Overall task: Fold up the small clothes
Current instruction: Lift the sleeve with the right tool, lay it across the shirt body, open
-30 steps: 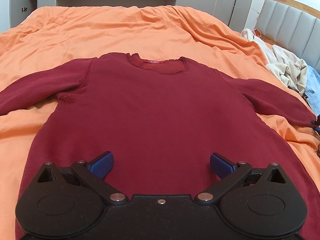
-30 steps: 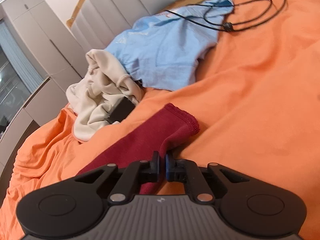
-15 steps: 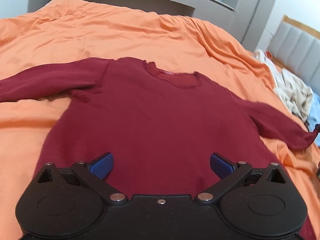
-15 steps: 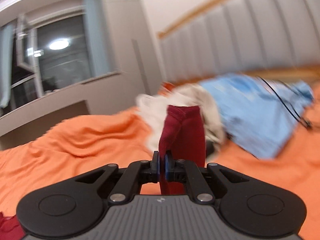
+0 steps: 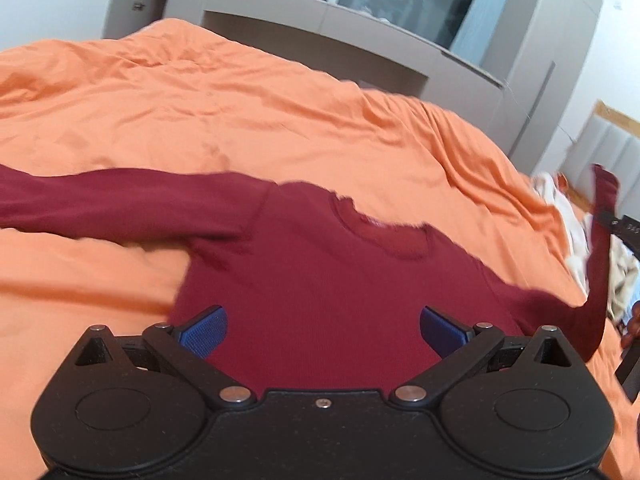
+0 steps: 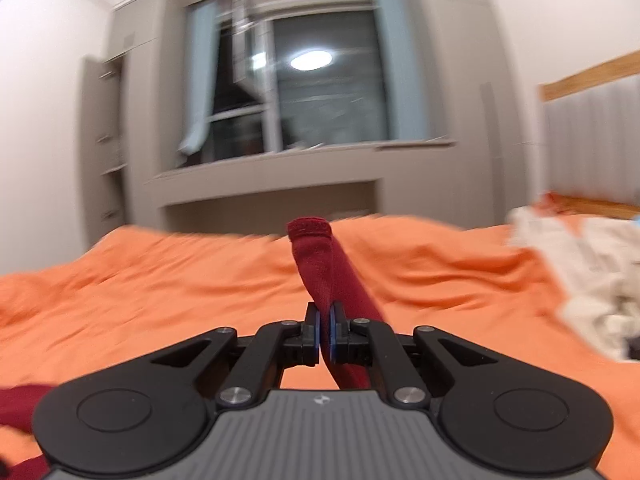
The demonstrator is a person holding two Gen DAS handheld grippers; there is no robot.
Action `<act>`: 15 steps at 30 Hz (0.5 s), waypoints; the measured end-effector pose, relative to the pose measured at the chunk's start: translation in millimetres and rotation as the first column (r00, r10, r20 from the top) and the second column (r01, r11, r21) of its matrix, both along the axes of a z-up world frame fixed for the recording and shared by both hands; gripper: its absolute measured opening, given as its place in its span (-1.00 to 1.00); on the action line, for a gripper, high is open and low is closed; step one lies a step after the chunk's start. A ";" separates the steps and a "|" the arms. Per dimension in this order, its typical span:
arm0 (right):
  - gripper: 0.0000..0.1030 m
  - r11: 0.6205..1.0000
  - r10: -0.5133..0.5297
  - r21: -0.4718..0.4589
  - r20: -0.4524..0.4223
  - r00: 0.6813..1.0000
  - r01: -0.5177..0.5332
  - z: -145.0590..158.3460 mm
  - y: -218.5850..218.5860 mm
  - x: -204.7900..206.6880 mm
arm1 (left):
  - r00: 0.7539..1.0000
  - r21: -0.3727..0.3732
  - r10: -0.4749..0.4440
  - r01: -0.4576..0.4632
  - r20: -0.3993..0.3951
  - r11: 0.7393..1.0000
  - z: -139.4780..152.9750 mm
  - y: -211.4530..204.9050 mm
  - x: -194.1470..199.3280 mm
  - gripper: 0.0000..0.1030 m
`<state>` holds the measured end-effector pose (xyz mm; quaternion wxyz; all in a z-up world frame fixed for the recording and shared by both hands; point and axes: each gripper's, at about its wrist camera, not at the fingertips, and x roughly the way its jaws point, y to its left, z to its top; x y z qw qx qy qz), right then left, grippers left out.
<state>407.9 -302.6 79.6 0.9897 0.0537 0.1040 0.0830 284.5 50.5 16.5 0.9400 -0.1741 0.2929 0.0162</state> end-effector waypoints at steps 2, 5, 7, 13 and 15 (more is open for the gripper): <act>-0.90 0.997 0.078 -0.011 -0.042 0.996 -0.078 -6.5 26.6 -0.2 | 1.000 -0.020 0.028 -0.028 0.009 0.999 2.2 8.8 -0.5 0.99; -0.90 0.978 0.183 -0.081 -0.113 0.977 -0.192 -23.5 67.2 -5.1 | 0.997 -0.054 0.073 -0.072 0.019 0.996 5.4 21.9 -1.4 0.99; -0.90 0.954 0.242 -0.138 -0.170 0.955 -0.267 -36.7 89.9 -9.3 | 0.994 -0.072 0.105 -0.103 0.026 0.992 7.1 30.4 -2.6 0.99; -0.90 0.842 0.335 -0.332 -0.293 0.895 -0.424 -70.8 129.0 -30.0 | 0.986 -0.110 0.165 -0.162 0.023 0.981 7.8 45.8 -4.2 0.99; -0.90 0.797 0.349 -0.394 -0.317 0.882 -0.457 -81.0 150.8 -42.1 | 0.985 -0.118 0.173 -0.170 0.018 0.978 7.1 49.2 -4.8 0.99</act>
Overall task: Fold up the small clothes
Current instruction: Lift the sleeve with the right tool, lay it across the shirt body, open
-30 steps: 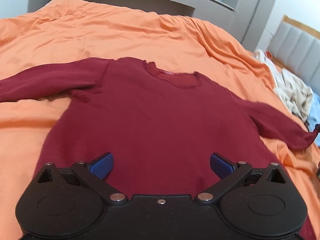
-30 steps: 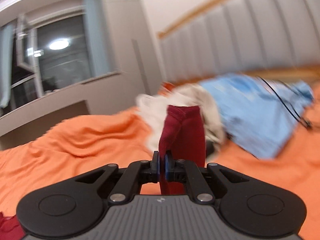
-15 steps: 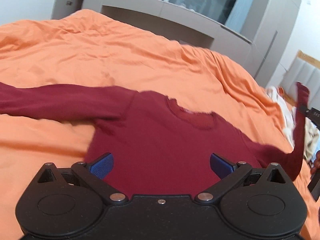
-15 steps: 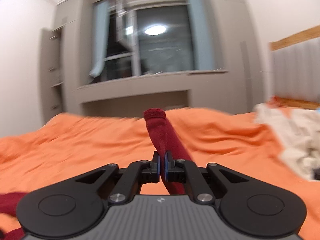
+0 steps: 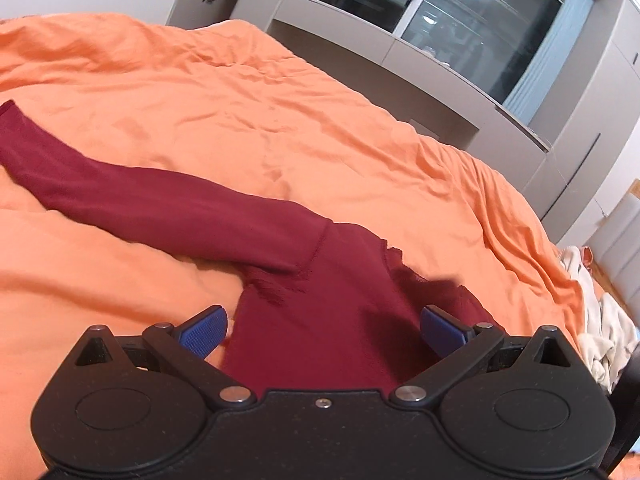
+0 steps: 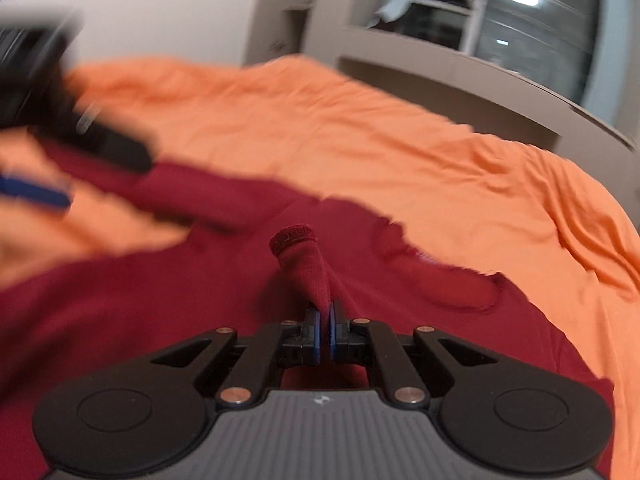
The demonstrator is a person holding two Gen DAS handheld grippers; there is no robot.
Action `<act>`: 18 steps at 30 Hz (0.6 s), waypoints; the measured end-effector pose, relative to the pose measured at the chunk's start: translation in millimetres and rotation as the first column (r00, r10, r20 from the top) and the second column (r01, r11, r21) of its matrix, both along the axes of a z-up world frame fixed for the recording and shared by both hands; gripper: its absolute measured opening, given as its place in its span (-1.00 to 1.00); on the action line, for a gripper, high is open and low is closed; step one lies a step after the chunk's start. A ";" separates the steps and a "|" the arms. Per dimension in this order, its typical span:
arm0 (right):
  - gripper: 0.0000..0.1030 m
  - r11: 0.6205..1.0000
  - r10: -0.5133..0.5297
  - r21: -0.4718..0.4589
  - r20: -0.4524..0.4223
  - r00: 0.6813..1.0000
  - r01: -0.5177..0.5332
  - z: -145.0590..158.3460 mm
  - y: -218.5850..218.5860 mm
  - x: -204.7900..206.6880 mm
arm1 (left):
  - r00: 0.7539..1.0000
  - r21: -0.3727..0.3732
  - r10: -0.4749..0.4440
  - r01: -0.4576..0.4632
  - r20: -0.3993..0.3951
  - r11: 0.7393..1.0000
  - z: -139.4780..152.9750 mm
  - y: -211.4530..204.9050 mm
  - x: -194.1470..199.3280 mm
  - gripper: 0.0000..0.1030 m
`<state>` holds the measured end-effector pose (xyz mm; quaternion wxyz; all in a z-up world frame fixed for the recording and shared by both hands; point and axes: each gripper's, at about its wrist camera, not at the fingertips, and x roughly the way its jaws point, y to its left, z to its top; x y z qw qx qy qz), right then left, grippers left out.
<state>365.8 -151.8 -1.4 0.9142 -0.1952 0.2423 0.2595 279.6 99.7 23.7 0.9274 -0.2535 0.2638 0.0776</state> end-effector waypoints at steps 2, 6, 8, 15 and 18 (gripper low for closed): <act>-0.88 0.998 0.030 -0.048 -0.007 1.000 -0.030 -9.8 22.4 -17.6 | 1.000 -0.001 0.003 -0.003 -0.003 1.000 -0.9 1.4 0.7 0.99; -0.61 0.995 0.077 -0.056 -0.035 0.996 -0.079 -13.3 26.5 -31.9 | 1.000 -0.002 -0.003 0.003 -0.013 1.000 -3.7 2.1 4.5 0.99; -0.16 0.995 0.087 -0.044 -0.047 0.995 -0.089 -11.3 22.7 -39.0 | 1.000 -0.001 -0.012 0.012 -0.028 1.000 -6.9 0.7 7.7 0.99; 0.60 0.998 0.057 -0.011 -0.009 0.998 -0.057 9.0 -39.1 -67.4 | 0.994 0.042 -0.055 0.059 -0.094 0.997 -22.9 -8.4 25.0 0.99; 0.68 0.999 -0.029 -0.029 0.023 0.999 0.030 13.0 -73.7 -78.0 | 0.989 0.070 -0.073 0.082 -0.128 0.994 -31.4 -14.7 32.7 0.99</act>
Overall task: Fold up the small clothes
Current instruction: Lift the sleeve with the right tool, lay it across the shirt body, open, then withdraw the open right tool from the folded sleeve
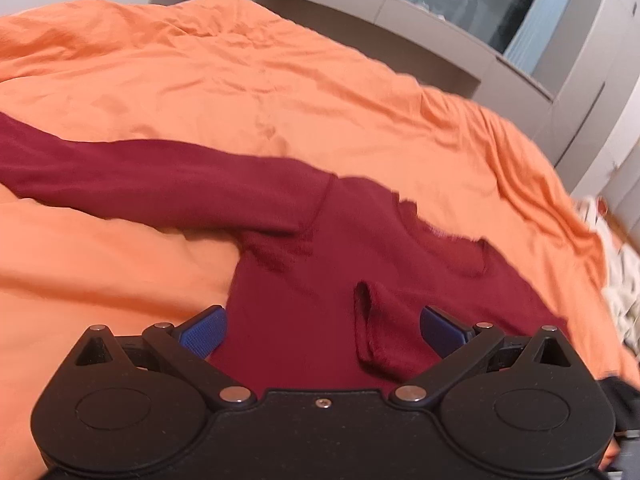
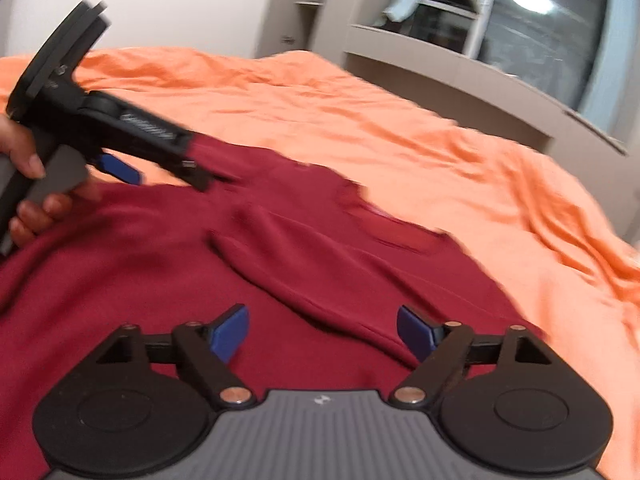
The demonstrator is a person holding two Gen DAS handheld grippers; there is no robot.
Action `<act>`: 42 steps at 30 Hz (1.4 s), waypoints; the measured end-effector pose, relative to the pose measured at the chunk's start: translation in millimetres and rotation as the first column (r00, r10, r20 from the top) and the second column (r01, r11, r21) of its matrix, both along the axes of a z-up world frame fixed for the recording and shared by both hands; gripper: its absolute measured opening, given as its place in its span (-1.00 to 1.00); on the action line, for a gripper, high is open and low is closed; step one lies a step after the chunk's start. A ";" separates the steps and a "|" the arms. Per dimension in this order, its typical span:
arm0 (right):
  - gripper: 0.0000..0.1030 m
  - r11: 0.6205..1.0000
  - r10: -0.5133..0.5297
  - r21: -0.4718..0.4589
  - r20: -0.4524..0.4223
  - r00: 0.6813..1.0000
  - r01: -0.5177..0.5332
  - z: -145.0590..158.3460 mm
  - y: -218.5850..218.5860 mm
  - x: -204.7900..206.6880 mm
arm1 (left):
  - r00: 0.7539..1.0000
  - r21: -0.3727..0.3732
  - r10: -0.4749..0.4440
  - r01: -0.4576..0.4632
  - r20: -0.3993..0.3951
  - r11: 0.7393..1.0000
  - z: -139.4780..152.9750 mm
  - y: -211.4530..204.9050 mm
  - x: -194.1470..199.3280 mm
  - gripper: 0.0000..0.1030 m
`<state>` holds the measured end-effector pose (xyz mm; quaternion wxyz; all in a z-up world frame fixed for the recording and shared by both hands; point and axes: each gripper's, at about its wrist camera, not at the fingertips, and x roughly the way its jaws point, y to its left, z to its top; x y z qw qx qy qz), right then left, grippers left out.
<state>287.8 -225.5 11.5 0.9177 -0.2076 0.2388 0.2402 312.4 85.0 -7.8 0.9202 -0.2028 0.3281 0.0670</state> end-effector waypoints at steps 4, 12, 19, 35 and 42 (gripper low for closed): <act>0.69 0.985 -0.170 -0.017 0.023 0.985 0.170 0.2 -46.1 -1.3 | 0.999 0.043 -0.035 0.036 -0.029 0.998 -6.8 -7.0 6.8 0.99; 0.63 0.916 -0.401 -0.007 -0.026 0.916 0.401 -19.2 -109.7 27.5 | 0.988 0.124 -0.064 0.081 -0.138 0.989 -25.7 -18.5 21.2 0.99; 0.39 0.913 -0.408 -0.009 -0.073 0.910 0.408 -43.9 -119.5 57.2 | 0.980 0.170 -0.077 0.109 -0.186 0.979 -33.4 -24.8 26.6 0.99; -0.89 0.881 -0.466 0.042 -0.087 0.880 0.471 -34.5 -117.6 66.4 | 0.968 0.233 -0.086 0.142 -0.234 0.962 -39.5 -34.3 31.8 0.99; -0.88 0.877 -0.476 0.008 -0.128 0.870 0.480 -46.4 -115.0 72.1 | 0.967 0.243 -0.086 0.146 -0.239 0.959 -39.4 -36.6 32.6 0.99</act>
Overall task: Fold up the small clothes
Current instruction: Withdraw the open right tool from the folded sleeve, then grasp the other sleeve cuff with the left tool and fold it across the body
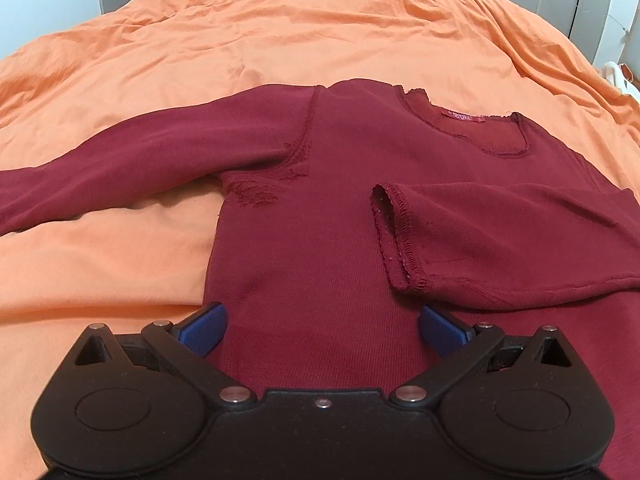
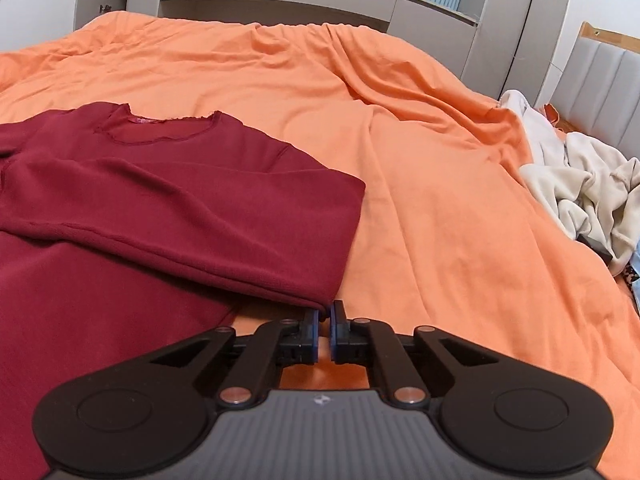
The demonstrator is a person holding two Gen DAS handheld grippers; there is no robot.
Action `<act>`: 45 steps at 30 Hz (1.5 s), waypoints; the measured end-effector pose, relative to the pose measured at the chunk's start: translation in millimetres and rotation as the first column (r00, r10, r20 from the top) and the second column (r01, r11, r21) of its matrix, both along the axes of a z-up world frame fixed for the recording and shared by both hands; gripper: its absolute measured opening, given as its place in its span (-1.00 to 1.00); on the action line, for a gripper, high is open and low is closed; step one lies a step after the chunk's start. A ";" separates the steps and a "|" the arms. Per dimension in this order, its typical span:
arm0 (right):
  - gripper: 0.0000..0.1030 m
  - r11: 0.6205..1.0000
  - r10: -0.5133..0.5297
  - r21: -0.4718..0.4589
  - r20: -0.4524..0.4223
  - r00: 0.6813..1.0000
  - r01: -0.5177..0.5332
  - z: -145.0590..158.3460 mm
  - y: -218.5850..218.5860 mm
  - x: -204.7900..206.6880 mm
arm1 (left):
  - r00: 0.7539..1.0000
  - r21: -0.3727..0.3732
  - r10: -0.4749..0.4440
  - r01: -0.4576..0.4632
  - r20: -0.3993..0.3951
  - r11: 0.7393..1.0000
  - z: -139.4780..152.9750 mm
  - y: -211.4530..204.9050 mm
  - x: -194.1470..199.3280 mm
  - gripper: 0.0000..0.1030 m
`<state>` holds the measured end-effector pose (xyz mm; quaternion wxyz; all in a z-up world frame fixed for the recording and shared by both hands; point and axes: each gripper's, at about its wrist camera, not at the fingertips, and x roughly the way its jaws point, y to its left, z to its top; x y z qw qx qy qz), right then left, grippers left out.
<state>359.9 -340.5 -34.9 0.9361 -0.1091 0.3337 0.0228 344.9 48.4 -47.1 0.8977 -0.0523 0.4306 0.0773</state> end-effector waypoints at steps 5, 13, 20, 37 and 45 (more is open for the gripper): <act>-0.73 0.999 0.010 0.038 -0.011 1.000 -0.010 3.6 -4.3 -1.9 | 1.000 -0.019 0.003 -0.003 0.014 1.000 1.5 3.0 -1.7 0.99; 0.69 0.991 0.038 0.126 0.039 0.999 -0.043 34.6 -21.6 -25.5 | 0.996 -0.163 0.037 -0.023 0.084 0.986 24.2 26.0 -19.4 0.99; 1.00 0.927 0.076 0.352 0.157 0.985 -0.127 53.5 -26.3 -39.6 | 0.963 -0.253 0.210 -0.163 0.170 0.954 55.4 88.1 -52.6 0.99; 1.00 0.923 0.238 0.258 0.202 0.950 -0.286 45.7 25.5 -54.8 | 0.745 -0.423 0.628 -0.506 0.226 0.752 47.0 270.0 -103.5 0.99; 1.00 0.926 0.239 0.257 0.171 0.956 -0.278 37.0 27.7 -49.2 | 0.646 -0.517 0.721 -0.540 0.251 0.664 30.6 308.0 -101.3 0.98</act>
